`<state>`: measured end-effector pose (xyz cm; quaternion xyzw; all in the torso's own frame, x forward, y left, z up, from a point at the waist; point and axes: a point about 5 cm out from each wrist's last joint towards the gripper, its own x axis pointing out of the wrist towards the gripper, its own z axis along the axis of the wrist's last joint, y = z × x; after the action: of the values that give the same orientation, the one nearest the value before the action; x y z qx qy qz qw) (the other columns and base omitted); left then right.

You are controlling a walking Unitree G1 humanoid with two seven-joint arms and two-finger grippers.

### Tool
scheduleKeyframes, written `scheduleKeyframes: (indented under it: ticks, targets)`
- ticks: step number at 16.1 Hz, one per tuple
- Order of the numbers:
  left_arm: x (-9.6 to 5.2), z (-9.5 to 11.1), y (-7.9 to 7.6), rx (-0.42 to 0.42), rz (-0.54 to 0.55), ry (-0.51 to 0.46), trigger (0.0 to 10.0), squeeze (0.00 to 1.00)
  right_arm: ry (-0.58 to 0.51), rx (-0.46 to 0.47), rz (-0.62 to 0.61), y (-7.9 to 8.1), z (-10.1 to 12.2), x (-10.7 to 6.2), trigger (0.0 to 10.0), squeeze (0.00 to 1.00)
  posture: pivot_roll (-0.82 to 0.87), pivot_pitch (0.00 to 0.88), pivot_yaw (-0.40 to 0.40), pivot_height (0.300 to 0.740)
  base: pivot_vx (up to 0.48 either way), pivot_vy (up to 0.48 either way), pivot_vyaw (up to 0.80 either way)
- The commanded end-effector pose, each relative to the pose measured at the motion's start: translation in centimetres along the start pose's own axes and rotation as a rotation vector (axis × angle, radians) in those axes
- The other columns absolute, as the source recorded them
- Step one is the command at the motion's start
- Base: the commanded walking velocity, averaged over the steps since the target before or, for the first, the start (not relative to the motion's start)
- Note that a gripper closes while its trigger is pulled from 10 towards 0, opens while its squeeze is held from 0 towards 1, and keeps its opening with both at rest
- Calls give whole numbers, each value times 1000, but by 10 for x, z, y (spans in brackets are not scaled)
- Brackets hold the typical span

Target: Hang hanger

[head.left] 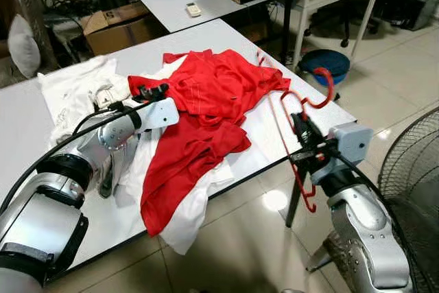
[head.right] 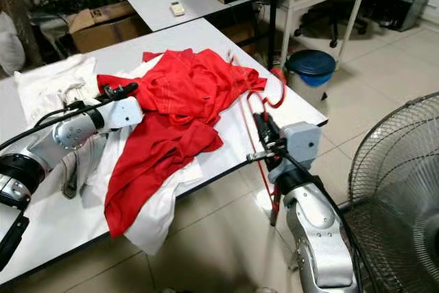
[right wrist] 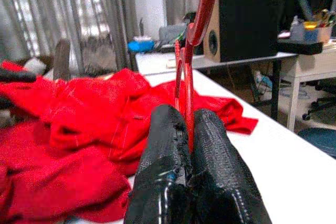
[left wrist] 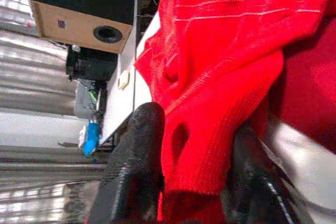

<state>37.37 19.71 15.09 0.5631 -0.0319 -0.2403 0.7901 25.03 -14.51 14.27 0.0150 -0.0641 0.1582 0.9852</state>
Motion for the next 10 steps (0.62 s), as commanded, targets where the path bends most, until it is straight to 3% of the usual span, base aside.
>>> scheduleKeyframes:
  ticks: [1, 9, 10]
  targets:
    - [-7, -12, 0, -35, -1, 47, 0, 0, 26, 20, 54, 8, -1, 1, 10000, 0, -206, 0, 98, 740, 0, 0, 0]
    - [-8, -13, -1, -144, 20, 51, 0, 0, 46, -4, 191, 14, 8, -6, 10000, 0, -193, 0, 60, 740, 0, 0, 0]
    - [-4, -7, 6, -225, 42, 29, 0, 0, 26, 26, 235, 17, 14, -14, 10000, 0, -190, 0, 63, 740, 0, 0, 0]
